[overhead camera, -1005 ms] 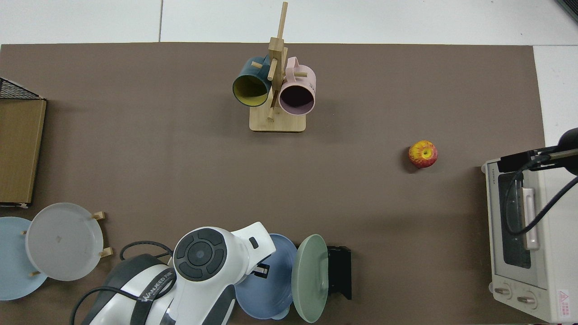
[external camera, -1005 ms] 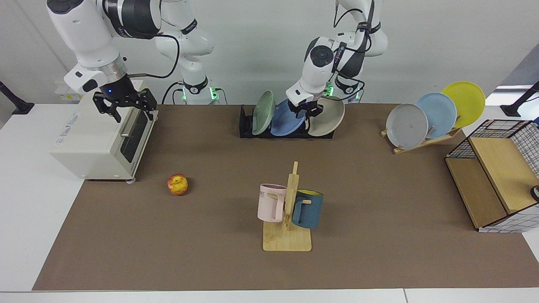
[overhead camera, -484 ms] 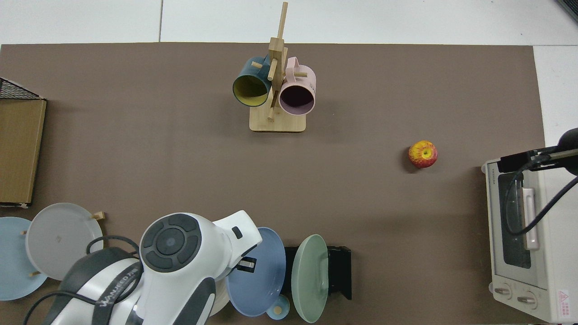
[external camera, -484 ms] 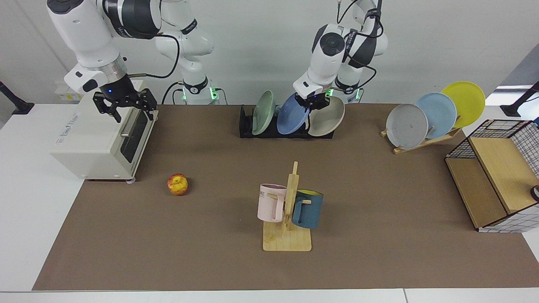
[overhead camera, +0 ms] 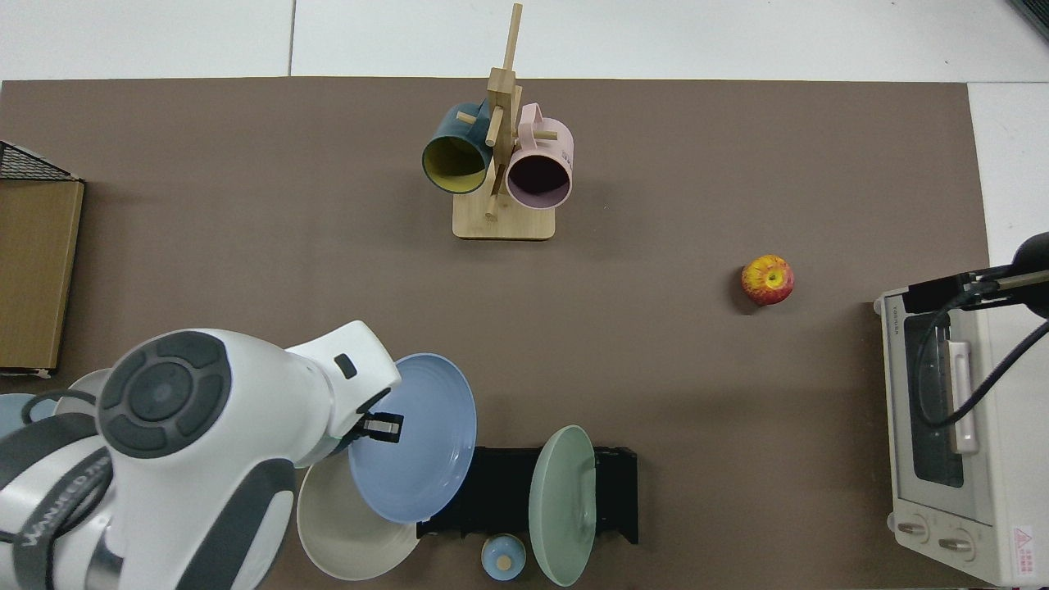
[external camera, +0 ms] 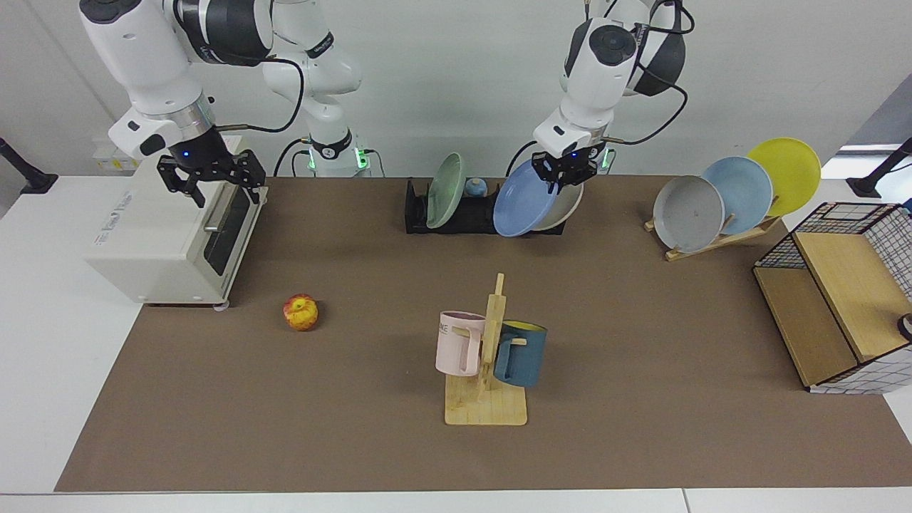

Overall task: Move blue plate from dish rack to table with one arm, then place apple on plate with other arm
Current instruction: 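Grasp the blue plate rim and lift it out of the rack, then carry the blue plate with the left gripper to the table center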

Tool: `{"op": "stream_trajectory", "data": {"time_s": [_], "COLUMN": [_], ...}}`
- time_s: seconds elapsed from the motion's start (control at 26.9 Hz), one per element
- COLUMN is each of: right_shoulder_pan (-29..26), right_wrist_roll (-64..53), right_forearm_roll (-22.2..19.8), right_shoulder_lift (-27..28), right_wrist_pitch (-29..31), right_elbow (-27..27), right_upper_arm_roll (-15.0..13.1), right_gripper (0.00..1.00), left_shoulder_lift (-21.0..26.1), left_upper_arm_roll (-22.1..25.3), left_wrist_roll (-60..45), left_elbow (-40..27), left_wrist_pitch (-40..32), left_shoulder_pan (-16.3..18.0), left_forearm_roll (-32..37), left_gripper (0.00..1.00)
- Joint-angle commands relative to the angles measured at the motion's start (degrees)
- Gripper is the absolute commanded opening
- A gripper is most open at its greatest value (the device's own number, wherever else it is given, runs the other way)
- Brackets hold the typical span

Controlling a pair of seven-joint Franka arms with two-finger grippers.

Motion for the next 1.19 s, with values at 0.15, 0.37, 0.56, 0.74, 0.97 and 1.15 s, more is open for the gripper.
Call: {"op": "stream_trajectory", "data": {"time_s": [0.15,0.37,0.56,0.74,0.97,1.15], "right_shoulder_pan": [0.1,0.1,0.1,0.1,0.1,0.1], "right_wrist_roll": [0.8,0.8,0.8,0.8,0.8,0.8], "right_forearm_roll": [0.3,0.4,0.4,0.3,0.3,0.4], "right_shoulder_lift": [-1.1,-1.1,-1.1,-1.1,-1.1,-1.1], "right_wrist_pitch": [0.9,0.9,0.9,0.9,0.9,0.9], "right_elbow": [-1.3,-1.3,-1.3,-1.3,-1.3,-1.3], "right_upper_arm_roll": [0.0,0.0,0.0,0.0,0.0,0.0], "right_gripper": [1.00,1.00,1.00,1.00,1.00,1.00], "left_shoulder_lift": [4.7,6.6,8.8,14.8,18.5,21.9], "left_upper_arm_roll": [8.2,11.2,11.4,11.0,8.8,5.2], "left_wrist_roll": [7.0,22.1,21.9,21.4,20.9,19.5], "left_elbow": [6.0,6.0,5.3,5.3,3.9,3.5], "left_wrist_pitch": [3.3,8.7,11.0,15.4,21.6,28.2], "left_shoulder_pan": [0.0,0.0,0.6,1.2,0.8,0.7], "left_forearm_roll": [-3.3,-10.2,-19.6,-31.2,-34.9,-34.8], "left_gripper": [0.00,0.00,0.00,0.00,0.00,0.00]}}
